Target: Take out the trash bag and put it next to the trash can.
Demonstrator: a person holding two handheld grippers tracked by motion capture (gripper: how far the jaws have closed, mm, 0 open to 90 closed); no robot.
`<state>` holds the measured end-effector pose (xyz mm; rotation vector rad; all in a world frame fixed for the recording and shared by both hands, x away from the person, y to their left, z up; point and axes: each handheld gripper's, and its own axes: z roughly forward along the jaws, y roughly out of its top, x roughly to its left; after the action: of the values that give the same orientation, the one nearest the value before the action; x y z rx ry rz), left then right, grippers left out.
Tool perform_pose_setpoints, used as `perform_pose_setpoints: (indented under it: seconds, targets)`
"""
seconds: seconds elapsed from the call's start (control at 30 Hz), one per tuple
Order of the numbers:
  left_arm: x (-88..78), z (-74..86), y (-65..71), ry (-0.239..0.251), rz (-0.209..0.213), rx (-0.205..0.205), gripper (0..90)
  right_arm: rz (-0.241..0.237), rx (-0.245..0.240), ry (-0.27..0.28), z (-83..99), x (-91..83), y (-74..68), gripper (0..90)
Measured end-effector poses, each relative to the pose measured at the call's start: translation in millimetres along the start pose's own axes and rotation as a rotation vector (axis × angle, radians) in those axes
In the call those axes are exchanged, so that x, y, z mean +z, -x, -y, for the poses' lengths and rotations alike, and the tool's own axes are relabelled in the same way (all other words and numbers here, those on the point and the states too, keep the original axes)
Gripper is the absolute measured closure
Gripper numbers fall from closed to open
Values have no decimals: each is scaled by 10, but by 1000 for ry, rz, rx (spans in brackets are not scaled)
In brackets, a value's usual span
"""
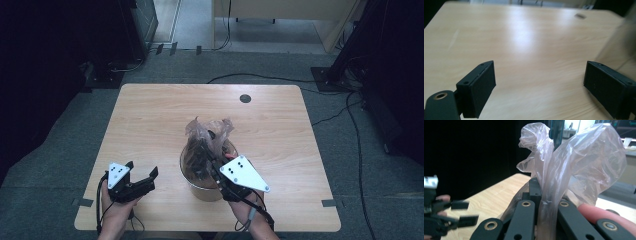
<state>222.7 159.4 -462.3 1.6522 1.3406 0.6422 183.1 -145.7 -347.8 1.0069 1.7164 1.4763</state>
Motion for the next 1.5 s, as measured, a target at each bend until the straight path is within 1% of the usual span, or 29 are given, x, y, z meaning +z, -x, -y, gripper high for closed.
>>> perform_pose_setpoints:
  seconds: [0.03,0.07,0.1,0.13,0.17,0.23,0.27,0.3,0.33,0.37,0.43,0.5,0.67,0.7,0.73,0.83,0.87,0.9,0.97,1.0,1.07,1.2,1.3,1.4,1.5]
  targets:
    - [20,41,-40,-7,-18,5,104,1,0,13,-16,-5,-3,900]
    - [44,87,-81,-24,-47,30,104,2,-3,27,-27,-7,-3,900]
    - [44,87,-81,-24,-47,30,104,2,-3,27,-27,-7,-3,900]
    - [77,143,-152,-58,-74,35,104,9,-14,50,-53,-6,-7,900]
    - [77,143,-152,-58,-74,35,104,9,-14,50,-53,-6,-7,900]
    - [106,180,-205,-71,-94,31,104,16,-19,69,-71,-1,-1,900]
    - [151,230,-265,-97,-127,39,104,23,-17,80,-93,4,11,900]
    - [183,258,-292,-118,-138,36,104,24,-16,86,-108,6,20,900]
    - [212,283,-316,-149,-138,30,104,26,-18,96,-125,7,29,900]
    - [235,303,-329,-165,-135,26,104,31,-23,106,-145,5,40,900]
    - [280,349,-343,-198,-139,37,104,34,-44,134,-181,1,61,900]
    - [312,376,-349,-214,-141,48,104,42,-67,162,-229,-1,88,900]
    - [345,394,-376,-222,-148,48,105,81,-98,217,-366,17,181,900]
    - [351,396,-381,-235,-152,42,106,87,-102,227,-392,22,203,900]
    - [353,396,-387,-238,-154,33,107,94,-106,236,-416,29,226,900]
    - [355,394,-393,-237,-161,29,107,118,-113,255,-482,55,298,900]
    - [355,394,-393,-237,-161,29,107,118,-113,255,-482,55,298,900]
    - [360,394,-387,-241,-166,37,107,136,-117,270,-532,76,364,900]
    - [362,394,-382,-245,-171,42,107,140,-116,271,-546,80,384,900]
    - [365,394,-377,-246,-173,48,107,149,-115,278,-584,92,455,900]
    - [365,394,-376,-247,-174,48,107,160,-115,278,-596,103,498,900]
    - [367,393,-374,-247,-175,46,107,209,-127,275,-586,159,646,900]
    - [369,393,-374,-246,-175,46,107,240,-114,271,-542,223,762,900]
    - [370,394,-373,-245,-175,44,107,263,-113,256,-468,324,850,900]
    - [369,393,-374,-246,-174,45,107,291,-119,240,-357,465,903,900]
